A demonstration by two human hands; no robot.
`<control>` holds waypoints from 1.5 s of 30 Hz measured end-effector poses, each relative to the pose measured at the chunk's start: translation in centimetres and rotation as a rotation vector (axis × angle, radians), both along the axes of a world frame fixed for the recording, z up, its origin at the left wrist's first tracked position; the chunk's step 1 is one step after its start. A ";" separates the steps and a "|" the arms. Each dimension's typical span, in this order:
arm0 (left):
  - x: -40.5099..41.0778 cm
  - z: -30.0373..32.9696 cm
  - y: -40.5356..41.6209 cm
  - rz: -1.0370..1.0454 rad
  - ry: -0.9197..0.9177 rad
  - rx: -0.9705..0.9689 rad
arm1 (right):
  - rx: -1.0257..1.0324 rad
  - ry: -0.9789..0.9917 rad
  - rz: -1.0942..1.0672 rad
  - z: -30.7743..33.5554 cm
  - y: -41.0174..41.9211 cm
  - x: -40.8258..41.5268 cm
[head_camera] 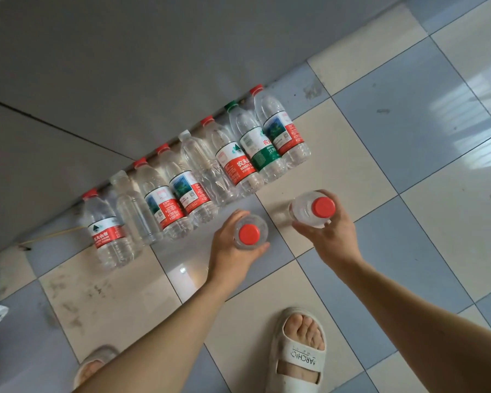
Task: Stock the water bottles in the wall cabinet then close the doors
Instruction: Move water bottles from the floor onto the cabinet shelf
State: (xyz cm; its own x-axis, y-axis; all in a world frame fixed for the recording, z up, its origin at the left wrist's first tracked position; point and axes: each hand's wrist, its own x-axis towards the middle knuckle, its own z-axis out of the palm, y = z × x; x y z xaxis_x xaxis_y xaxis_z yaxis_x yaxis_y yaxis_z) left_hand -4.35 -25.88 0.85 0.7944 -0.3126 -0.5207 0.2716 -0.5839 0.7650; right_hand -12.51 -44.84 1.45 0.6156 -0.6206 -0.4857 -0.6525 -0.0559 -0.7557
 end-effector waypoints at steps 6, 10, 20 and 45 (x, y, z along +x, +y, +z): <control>0.8 3.1 2.1 0.122 -0.005 0.018 | 0.035 0.013 0.104 4.1 1.8 -0.3; 2.1 8.8 4.1 0.177 0.051 -0.036 | 0.033 0.006 0.141 10.2 3.6 0.6; 5.0 34.6 10.5 0.335 -0.006 -0.165 | 0.108 -0.151 0.274 35.1 9.5 6.7; 19.0 96.3 33.1 0.345 -0.682 -0.586 | -0.014 -0.793 0.512 96.4 31.4 22.7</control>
State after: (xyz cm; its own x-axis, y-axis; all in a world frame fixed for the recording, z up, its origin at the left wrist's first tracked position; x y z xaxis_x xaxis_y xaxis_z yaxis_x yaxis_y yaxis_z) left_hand 14.65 7.18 97.17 0.9652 -0.0689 0.2522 -0.2547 -0.0303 0.9666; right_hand 10.16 -13.47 97.82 0.9626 -0.1862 0.1968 0.1576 -0.2060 -0.9658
